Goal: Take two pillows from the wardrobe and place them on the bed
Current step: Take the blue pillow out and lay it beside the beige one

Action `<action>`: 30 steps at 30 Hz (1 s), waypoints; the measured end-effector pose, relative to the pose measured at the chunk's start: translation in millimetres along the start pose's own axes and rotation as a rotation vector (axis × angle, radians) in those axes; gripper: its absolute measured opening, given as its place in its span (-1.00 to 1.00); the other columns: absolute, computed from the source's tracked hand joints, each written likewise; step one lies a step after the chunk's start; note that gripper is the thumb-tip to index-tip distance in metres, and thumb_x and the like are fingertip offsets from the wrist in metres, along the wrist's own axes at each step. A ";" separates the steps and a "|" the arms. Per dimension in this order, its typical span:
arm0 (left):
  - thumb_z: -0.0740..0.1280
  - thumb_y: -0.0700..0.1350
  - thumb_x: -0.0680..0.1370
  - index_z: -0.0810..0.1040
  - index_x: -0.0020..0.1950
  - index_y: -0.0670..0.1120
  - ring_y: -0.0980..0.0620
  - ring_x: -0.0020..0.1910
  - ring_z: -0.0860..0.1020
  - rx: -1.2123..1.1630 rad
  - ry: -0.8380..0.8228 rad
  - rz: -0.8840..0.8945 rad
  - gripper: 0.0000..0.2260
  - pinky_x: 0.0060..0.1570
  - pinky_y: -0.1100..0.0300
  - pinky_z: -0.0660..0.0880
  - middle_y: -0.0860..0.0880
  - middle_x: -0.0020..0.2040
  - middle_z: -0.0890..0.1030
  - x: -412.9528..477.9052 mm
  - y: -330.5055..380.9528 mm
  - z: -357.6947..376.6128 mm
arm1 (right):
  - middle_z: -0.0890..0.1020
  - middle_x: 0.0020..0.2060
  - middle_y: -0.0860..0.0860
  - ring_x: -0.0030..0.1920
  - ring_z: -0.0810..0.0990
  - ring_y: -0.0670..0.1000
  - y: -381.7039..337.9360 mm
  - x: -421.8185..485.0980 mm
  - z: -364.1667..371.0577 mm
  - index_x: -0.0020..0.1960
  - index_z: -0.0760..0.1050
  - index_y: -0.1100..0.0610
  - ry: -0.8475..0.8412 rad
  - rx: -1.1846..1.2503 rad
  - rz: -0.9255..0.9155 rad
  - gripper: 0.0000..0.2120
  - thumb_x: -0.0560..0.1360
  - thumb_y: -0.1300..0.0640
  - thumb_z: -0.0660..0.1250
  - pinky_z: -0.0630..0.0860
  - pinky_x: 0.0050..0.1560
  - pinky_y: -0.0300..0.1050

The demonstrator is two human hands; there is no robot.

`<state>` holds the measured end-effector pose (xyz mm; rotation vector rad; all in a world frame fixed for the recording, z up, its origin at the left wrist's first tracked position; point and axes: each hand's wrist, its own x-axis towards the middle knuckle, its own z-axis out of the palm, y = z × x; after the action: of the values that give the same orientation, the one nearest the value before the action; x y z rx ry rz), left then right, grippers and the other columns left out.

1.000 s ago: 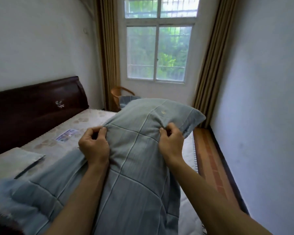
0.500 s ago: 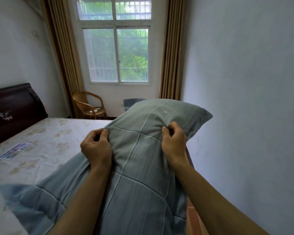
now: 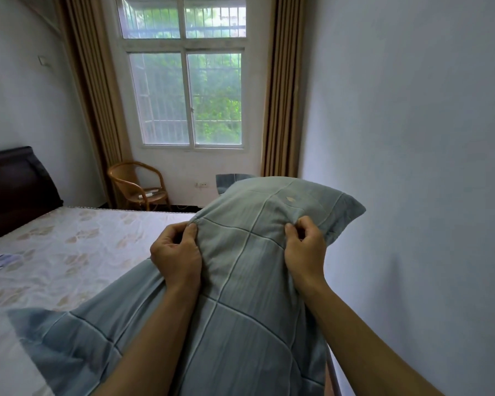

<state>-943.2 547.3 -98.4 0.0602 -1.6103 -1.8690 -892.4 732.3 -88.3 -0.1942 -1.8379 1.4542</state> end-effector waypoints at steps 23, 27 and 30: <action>0.43 -0.19 0.48 0.61 -0.26 0.08 0.28 -0.33 0.53 -0.006 0.024 0.011 -0.81 -0.23 0.43 0.45 0.09 -0.29 0.64 206.2 -188.7 369.5 | 0.45 -0.36 -0.05 -0.31 0.41 -0.08 214.6 406.2 96.0 -0.27 0.34 0.01 0.011 0.000 0.005 -0.71 0.62 0.15 0.24 0.43 -0.23 -0.24; 0.43 -0.19 0.47 0.61 -0.27 0.08 0.29 -0.35 0.52 0.002 0.045 0.019 -0.82 -0.26 0.46 0.44 0.09 -0.30 0.63 259.1 -233.1 448.5 | 0.43 -0.37 -0.06 -0.33 0.39 -0.09 265.5 498.8 128.7 -0.28 0.32 0.00 -0.012 0.033 0.009 -0.69 0.62 0.16 0.24 0.39 -0.24 -0.24; 0.43 -0.19 0.47 0.62 -0.26 0.06 0.30 -0.35 0.52 0.019 0.058 0.016 -0.83 -0.27 0.47 0.43 0.08 -0.30 0.64 299.9 -261.3 506.0 | 0.44 -0.36 -0.04 -0.31 0.39 -0.07 296.8 569.4 151.0 -0.27 0.33 0.03 -0.028 0.031 0.020 -0.71 0.62 0.17 0.24 0.41 -0.22 -0.21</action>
<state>-1516.0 840.8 -98.6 0.1077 -1.5846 -1.8235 -1481.2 1029.5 -91.5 -0.1787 -1.8399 1.5051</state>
